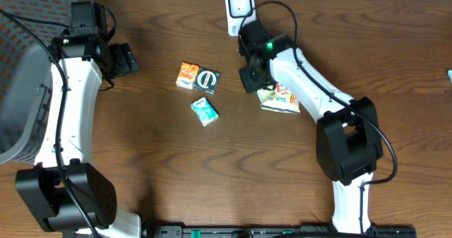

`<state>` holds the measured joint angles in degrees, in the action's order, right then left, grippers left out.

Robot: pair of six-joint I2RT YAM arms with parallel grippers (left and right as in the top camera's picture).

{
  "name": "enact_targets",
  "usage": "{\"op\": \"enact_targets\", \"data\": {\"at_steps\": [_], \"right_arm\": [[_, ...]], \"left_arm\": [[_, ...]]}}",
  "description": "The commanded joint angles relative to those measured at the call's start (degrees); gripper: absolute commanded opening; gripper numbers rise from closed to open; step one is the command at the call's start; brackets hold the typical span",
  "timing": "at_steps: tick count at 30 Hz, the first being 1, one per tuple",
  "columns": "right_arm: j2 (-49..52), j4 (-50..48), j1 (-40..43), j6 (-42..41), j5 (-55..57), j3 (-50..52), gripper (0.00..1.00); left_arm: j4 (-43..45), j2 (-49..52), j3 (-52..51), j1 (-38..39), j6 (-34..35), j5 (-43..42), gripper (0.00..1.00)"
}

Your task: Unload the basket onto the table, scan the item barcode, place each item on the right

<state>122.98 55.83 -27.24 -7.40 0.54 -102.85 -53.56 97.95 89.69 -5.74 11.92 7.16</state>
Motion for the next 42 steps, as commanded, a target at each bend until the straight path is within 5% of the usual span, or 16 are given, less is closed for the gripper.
{"op": "enact_targets", "data": {"at_steps": [1, 9, 11, 19, 29, 34, 42], "right_arm": [[-0.8, 2.3, 0.6, -0.3, 0.3, -5.5, 0.39], [-0.8, 4.0, 5.4, -2.4, 7.7, -6.8, 0.01], [-0.8, 5.3, 6.8, -2.4, 7.7, -6.5, 0.01], [-0.8, 8.6, 9.6, -2.4, 3.3, -0.5, 0.01], [-0.8, -1.6, 8.6, -2.4, -2.7, 13.4, 0.01], [-0.9, 0.7, 8.2, -2.4, -2.7, 11.0, 0.01], [-0.9, 12.9, 8.1, -2.4, -2.6, -0.9, 0.31]], "left_arm": [[-0.1, 0.5, -0.3, -0.1, -0.5, -0.1, 0.98], [-0.1, 0.5, -0.3, -0.1, -0.5, -0.1, 0.97], [-0.1, 0.5, -0.3, -0.1, -0.5, -0.1, 0.98], [-0.1, 0.5, -0.3, -0.1, -0.5, -0.1, 0.98], [-0.1, 0.5, -0.3, -0.1, -0.5, -0.1, 0.98], [-0.1, 0.5, -0.3, -0.1, -0.5, -0.1, 0.98], [-0.1, 0.5, -0.3, -0.1, -0.5, -0.1, 0.97]]}}
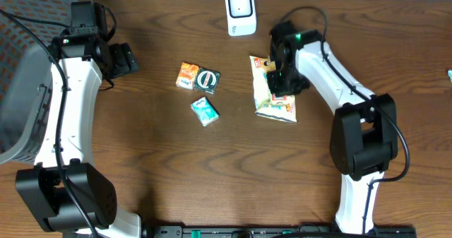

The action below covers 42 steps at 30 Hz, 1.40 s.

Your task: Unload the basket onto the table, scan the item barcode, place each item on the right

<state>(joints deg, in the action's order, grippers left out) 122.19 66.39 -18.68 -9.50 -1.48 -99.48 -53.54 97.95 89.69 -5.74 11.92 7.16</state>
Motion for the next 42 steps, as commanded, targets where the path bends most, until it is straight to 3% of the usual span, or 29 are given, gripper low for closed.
{"op": "enact_targets", "data": {"at_steps": [1, 7, 15, 20, 22, 24, 26, 36, 42], "right_arm": [[-0.2, 2.9, -0.5, -0.3, -0.7, -4.4, 0.33], [-0.2, 8.2, -1.2, -0.3, -1.3, -2.1, 0.37], [-0.2, 1.3, -4.5, -0.5, -2.2, 6.8, 0.38], [-0.2, -2.8, -6.1, -1.3, -2.2, 10.6, 0.5], [-0.2, -2.8, -6.4, -1.2, -2.1, 10.6, 0.61], [-0.2, -2.7, -6.4, -1.3, -2.1, 10.3, 0.9], [-0.3, -2.5, -6.4, -1.4, -2.1, 9.7, 0.99], [-3.0, 0.4, -3.5, -2.3, -1.9, -1.2, 0.99], [-3.0, -4.4, -1.5, -2.3, -1.9, -3.8, 0.99]], "left_arm": [[-0.2, 0.5, -0.3, -0.1, -0.5, -0.1, 0.97], [-0.2, 0.5, -0.3, -0.1, -0.5, -0.1, 0.98], [-0.2, 0.5, -0.3, -0.1, -0.5, -0.1, 0.98], [-0.2, 0.5, -0.3, -0.1, -0.5, -0.1, 0.97], [-0.2, 0.5, -0.3, -0.1, -0.5, -0.1, 0.98], [-0.2, 0.5, -0.3, -0.1, -0.5, -0.1, 0.98], [-0.2, 0.5, -0.3, -0.1, -0.5, -0.1, 0.97], [-0.2, 0.5, -0.3, -0.1, -0.5, -0.1, 0.98], [-0.2, 0.5, -0.3, -0.1, -0.5, -0.1, 0.97]]}}
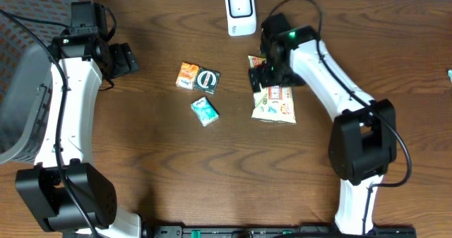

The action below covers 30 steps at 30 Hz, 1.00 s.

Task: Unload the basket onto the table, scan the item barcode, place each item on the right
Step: 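Lift the bag upward toward the scanner with the right gripper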

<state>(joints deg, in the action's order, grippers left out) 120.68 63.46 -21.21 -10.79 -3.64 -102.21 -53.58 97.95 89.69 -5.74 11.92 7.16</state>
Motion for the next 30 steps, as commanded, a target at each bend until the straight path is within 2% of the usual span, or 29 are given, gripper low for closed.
{"op": "enact_targets", "data": {"at_steps": [1, 2, 4, 6, 8, 13, 18, 20, 22, 24, 25, 26, 30], "right_arm": [[-1.5, -2.3, 1.2, -1.0, 0.3, -1.1, 0.99], [-1.5, -3.3, 1.6, -1.0, 0.5, -1.0, 0.91], [-1.5, -4.5, 2.1, -1.0, 1.5, -1.0, 0.57], [-1.4, -5.3, 2.4, -1.6, 2.7, -1.0, 0.46], [-1.4, -6.3, 2.5, -2.1, 3.3, -0.2, 0.41], [-1.4, -8.6, 2.5, -2.1, 3.3, 3.1, 0.36], [-1.4, -15.1, 2.3, -3.4, 3.1, 10.7, 0.26], [-1.4, -17.0, 2.2, -4.2, 2.8, 13.3, 0.27], [-1.4, -18.4, 2.1, -4.2, 2.4, 15.1, 0.4], [-1.4, -19.5, 2.1, -4.2, 2.4, 16.5, 0.48], [-1.4, -19.9, 2.0, -4.2, 2.4, 16.9, 0.56], [-1.4, -19.8, 2.0, -4.2, 2.4, 17.0, 0.7], [-1.4, -19.8, 2.0, -4.2, 2.3, 16.5, 0.91]], "left_arm": [[-0.1, 0.5, -0.3, -0.1, -0.5, -0.1, 0.98], [-0.1, 0.5, -0.3, -0.1, -0.5, -0.1, 0.98], [-0.1, 0.5, -0.3, -0.1, -0.5, -0.1, 0.97], [-0.1, 0.5, -0.3, -0.1, -0.5, -0.1, 0.97], [-0.1, 0.5, -0.3, -0.1, -0.5, -0.1, 0.98], [-0.1, 0.5, -0.3, -0.1, -0.5, -0.1, 0.97], [-0.1, 0.5, -0.3, -0.1, -0.5, -0.1, 0.97], [-0.1, 0.5, -0.3, -0.1, -0.5, -0.1, 0.97], [-0.1, 0.5, -0.3, -0.1, -0.5, -0.1, 0.98], [-0.1, 0.5, -0.3, -0.1, -0.5, -0.1, 0.98], [-0.1, 0.5, -0.3, -0.1, -0.5, -0.1, 0.98], [-0.1, 0.5, -0.3, -0.1, -0.5, -0.1, 0.98], [-0.1, 0.5, -0.3, -0.1, -0.5, -0.1, 0.98]]}}
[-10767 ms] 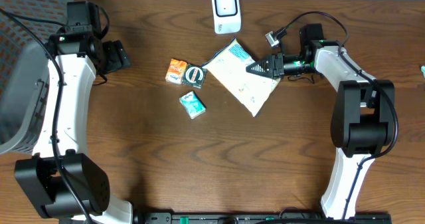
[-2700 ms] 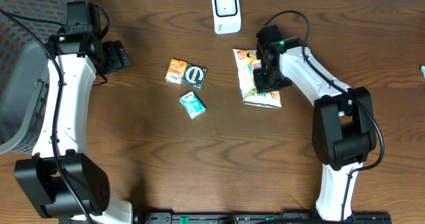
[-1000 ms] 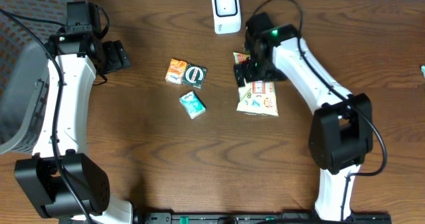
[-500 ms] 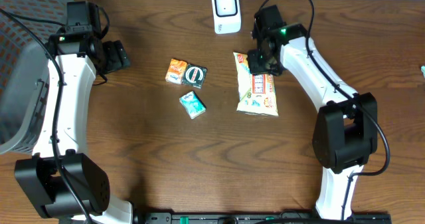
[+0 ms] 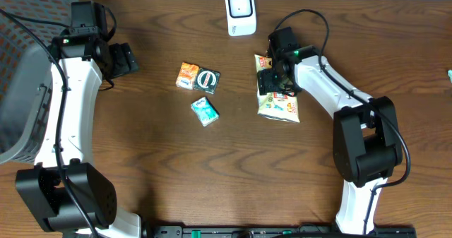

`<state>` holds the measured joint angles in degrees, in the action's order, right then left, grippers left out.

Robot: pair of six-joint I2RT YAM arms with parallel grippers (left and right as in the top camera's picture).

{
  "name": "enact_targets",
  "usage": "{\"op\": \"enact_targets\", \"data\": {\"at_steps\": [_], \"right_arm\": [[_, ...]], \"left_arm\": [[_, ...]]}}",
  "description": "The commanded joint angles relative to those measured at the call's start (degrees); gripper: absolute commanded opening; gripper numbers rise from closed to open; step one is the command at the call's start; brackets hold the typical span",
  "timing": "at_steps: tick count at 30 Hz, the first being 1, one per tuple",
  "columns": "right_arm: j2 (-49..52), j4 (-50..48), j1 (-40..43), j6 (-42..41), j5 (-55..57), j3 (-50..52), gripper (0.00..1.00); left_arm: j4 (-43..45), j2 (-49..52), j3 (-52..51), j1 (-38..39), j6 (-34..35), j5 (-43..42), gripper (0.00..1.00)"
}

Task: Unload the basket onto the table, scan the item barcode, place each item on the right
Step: 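Lift the bag upward toward the scanner with the right gripper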

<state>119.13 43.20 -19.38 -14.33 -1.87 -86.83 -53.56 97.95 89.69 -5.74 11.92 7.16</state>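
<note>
A white and green snack packet (image 5: 280,107) lies right of the table's middle, its upper end tipped up under my right gripper (image 5: 267,77). That gripper sits on the packet's upper left part and looks shut on it, though the wrist hides the fingertips. The white barcode scanner (image 5: 240,12) stands at the far edge, up and left of the packet. Far off at the left, my left gripper (image 5: 131,59) hangs over bare wood, open and holding nothing.
Three small items lie left of centre: an orange packet (image 5: 187,75), a dark round-marked packet (image 5: 207,80) and a teal packet (image 5: 205,111). A grey mesh basket (image 5: 21,75) fills the left edge. A black rail (image 5: 282,231) runs along the near edge.
The right gripper and the packet's upper end have shifted a little right and away from the scanner. The packet now lies slightly further right. The left arm has not moved.
First the right gripper was close below the scanner with the packet under it. Then it was out to the right, the packet stretched long beneath it. Later it was back left near the scanner. Now it is slightly right again, still on the packet.
</note>
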Motion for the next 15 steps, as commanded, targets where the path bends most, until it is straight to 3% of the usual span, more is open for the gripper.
{"op": "enact_targets", "data": {"at_steps": [1, 4, 7, 9, 13, 15], "right_arm": [[0.1, 0.6, 0.2, -0.7, 0.2, 0.8, 0.93], [0.0, 1.5, 0.2, -0.7, -1.3, -1.2, 0.99], [-0.1, 4.0, 0.2, -0.6, -1.3, -5.2, 0.94], [-0.1, 5.3, 0.3, -0.7, 0.0, -8.3, 0.81], [-0.1, 5.2, 0.5, -0.7, 6.3, -11.8, 0.35], [-0.1, 3.8, 0.7, -0.7, 8.5, -11.9, 0.22]], "left_arm": [[-0.1, 0.5, -0.3, -0.1, -0.5, -0.1, 0.98], [-0.1, 0.5, -0.3, -0.1, -0.5, -0.1, 0.98], [-0.1, 0.5, -0.3, -0.1, -0.5, -0.1, 0.98], [-0.1, 0.5, -0.3, -0.1, -0.5, -0.1, 0.98], [-0.1, 0.5, -0.3, -0.1, -0.5, -0.1, 0.98], [-0.1, 0.5, -0.3, -0.1, -0.5, -0.1, 0.98]]}}
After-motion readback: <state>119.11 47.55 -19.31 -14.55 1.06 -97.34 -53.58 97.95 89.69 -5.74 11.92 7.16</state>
